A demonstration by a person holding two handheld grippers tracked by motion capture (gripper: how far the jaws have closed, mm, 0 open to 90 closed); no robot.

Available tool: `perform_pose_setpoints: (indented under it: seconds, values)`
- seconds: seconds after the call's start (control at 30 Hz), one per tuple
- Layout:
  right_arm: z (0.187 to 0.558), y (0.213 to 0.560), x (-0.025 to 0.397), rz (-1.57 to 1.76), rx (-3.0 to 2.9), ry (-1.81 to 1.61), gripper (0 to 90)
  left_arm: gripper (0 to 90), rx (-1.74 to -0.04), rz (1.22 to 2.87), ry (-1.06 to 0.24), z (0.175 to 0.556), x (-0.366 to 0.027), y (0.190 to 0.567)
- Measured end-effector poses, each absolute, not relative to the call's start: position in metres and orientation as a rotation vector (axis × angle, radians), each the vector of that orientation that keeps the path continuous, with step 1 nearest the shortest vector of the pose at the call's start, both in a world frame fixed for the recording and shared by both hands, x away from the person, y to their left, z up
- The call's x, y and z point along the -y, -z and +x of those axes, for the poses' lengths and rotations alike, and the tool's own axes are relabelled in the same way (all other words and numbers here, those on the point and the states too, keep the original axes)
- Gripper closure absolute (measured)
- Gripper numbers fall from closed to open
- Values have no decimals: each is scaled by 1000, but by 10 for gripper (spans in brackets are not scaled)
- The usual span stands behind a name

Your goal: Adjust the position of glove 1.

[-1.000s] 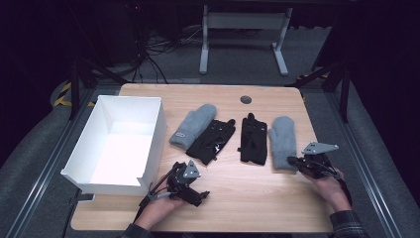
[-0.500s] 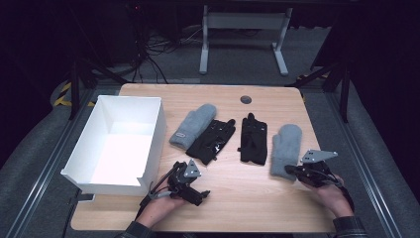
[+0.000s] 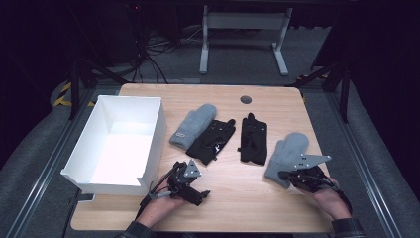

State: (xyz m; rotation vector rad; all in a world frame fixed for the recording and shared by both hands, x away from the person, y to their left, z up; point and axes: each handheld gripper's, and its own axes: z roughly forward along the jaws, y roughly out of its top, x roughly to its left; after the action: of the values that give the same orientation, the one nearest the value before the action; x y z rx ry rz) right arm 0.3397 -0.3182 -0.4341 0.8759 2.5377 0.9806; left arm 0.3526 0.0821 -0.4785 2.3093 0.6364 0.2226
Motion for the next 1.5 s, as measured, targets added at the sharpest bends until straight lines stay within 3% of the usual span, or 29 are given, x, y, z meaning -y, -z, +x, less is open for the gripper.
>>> perform_pose_setpoints:
  seconds: [0.63, 0.73, 1.1, 1.2, 1.37, 1.5]
  values:
    - [327, 432, 284, 702, -2640, -1027, 898, 1, -636, 2310, -222, 353, -82, 478]
    - [329, 425, 292, 740, -2580, -1027, 775, 1, -637, 2309, -222, 353, -82, 478]
    - [358, 423, 331, 992, -2411, -952, 581, 1, -637, 2310, -222, 353, -82, 478]
    - [364, 437, 332, 1024, -2449, -902, 609, 1, -637, 2309, -222, 353, -82, 478]
    - [366, 445, 332, 1043, -2487, -908, 848, 1, -636, 2309, -223, 353, -82, 478]
    - [365, 445, 334, 1065, -2485, -924, 884, 1, -637, 2309, -222, 353, -82, 478]
